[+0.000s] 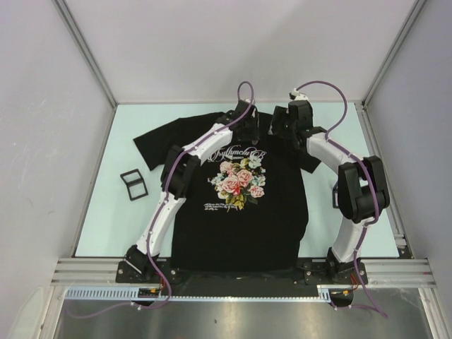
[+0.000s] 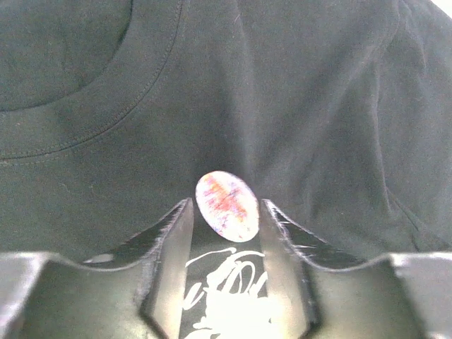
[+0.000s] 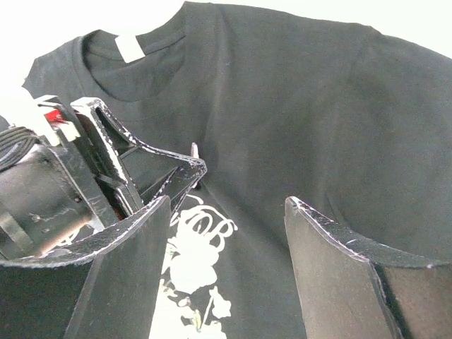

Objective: Remove the brooch from the garment

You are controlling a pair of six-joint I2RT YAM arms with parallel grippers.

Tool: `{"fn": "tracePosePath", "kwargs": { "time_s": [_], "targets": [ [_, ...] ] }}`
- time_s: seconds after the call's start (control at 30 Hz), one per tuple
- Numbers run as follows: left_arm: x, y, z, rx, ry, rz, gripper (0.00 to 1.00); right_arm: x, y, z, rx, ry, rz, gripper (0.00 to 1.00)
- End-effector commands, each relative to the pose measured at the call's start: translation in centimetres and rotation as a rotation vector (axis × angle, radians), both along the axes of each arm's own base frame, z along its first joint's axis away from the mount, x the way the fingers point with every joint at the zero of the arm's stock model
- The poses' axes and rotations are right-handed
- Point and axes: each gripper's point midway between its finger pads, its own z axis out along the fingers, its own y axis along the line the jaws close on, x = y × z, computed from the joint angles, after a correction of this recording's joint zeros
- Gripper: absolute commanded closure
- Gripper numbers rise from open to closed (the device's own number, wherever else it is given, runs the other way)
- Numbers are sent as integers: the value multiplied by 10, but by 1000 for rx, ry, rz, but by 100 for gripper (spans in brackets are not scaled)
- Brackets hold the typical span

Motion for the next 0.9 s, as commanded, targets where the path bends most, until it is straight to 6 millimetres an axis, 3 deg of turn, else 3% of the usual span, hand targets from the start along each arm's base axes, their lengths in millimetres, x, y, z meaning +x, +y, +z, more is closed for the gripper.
{"fn": "tracePosePath", "kwargs": {
  "time_s": [0.0, 0.17, 0.43, 0.5, 0.6, 0.73, 0.87],
  "targets": [
    [8, -8, 28, -26, -66, -12, 56, 8, 8, -4, 39, -16, 15, 30],
    [4, -11, 37, -72, -89, -35, 68, 11, 19, -12, 84, -8, 28, 40],
    [2, -14, 39, -89, -92, -61, 79, 13, 24, -28, 89, 12, 37, 49],
    [4, -12, 42, -80, -102, -60, 67, 13, 25, -27, 91, 9, 36, 49],
    [4, -10, 40, -64, -105, -62, 64, 13, 24, -25, 90, 7, 35, 49],
    [2, -13, 35, -63, -89, -74, 48, 14, 22, -25, 90, 6, 31, 49],
    [3, -13, 33, -52, -84, -82, 41, 14, 20, -25, 89, 10, 30, 49]
  ]
}}
